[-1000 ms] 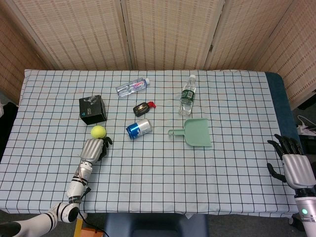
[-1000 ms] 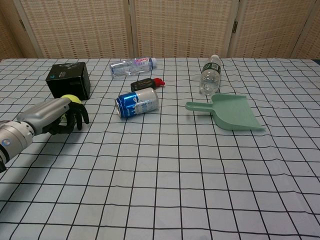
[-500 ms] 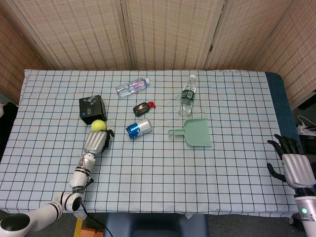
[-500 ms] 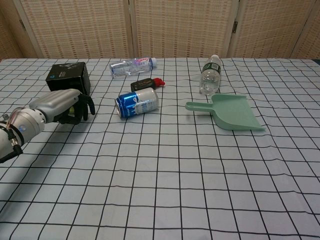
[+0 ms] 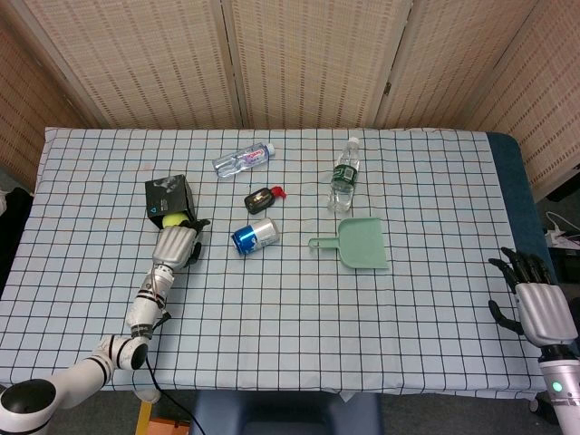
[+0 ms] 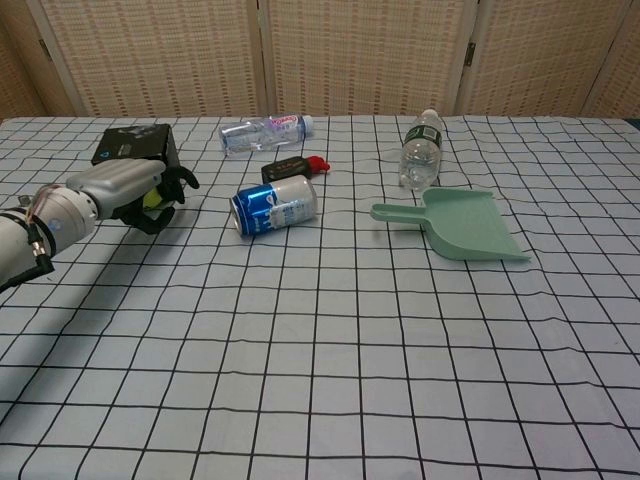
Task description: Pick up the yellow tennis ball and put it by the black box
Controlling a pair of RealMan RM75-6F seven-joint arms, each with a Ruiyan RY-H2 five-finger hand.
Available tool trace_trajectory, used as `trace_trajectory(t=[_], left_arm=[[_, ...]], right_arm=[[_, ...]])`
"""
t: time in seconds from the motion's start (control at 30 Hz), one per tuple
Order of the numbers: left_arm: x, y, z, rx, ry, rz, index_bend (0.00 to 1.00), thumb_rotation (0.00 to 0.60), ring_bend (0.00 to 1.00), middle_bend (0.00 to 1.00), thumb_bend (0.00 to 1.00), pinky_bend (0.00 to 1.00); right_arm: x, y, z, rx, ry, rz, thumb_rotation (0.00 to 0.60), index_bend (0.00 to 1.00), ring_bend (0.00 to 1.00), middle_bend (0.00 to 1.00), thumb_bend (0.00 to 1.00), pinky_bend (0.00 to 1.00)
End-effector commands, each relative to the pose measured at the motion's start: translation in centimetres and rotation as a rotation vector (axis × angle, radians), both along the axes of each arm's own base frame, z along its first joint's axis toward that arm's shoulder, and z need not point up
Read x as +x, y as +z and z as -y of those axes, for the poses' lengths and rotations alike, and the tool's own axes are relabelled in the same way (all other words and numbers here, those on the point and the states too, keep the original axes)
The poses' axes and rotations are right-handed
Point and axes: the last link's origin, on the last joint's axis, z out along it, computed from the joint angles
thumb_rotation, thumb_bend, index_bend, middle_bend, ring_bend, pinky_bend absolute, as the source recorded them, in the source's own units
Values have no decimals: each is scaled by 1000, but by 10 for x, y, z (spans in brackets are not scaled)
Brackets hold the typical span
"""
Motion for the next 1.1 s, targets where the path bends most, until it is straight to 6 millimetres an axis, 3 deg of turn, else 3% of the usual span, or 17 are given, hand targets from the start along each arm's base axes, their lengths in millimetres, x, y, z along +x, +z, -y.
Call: trace_trajectory(t=[0.03, 0.33, 0.53, 0.8, 1.1], left_arm=[[0, 1, -2, -15, 8, -3, 157, 600, 170, 209, 533, 397], [0, 1, -4, -58, 25, -6, 41, 600, 19, 57, 451, 275], [2, 2, -6, -65, 25, -10, 0, 600, 0, 2, 427, 229], [2, 4, -7, -69, 8, -17, 0, 600, 0, 0, 409, 128], [0, 4, -8, -95, 19, -21, 0, 600, 0, 0, 405, 116]], right_arm=[[0, 0, 0, 0, 1, 0, 600, 185, 0, 37, 311, 9], [0, 1, 1, -4, 2, -1, 600, 185, 0, 37, 311, 9], [0, 1, 0, -2, 2, 0, 600, 185, 0, 37, 311, 9], [0, 1, 0, -4, 4, 3, 600, 185, 0, 37, 311, 9], [0, 2, 1, -7, 4, 3, 600, 185, 0, 37, 311, 9]])
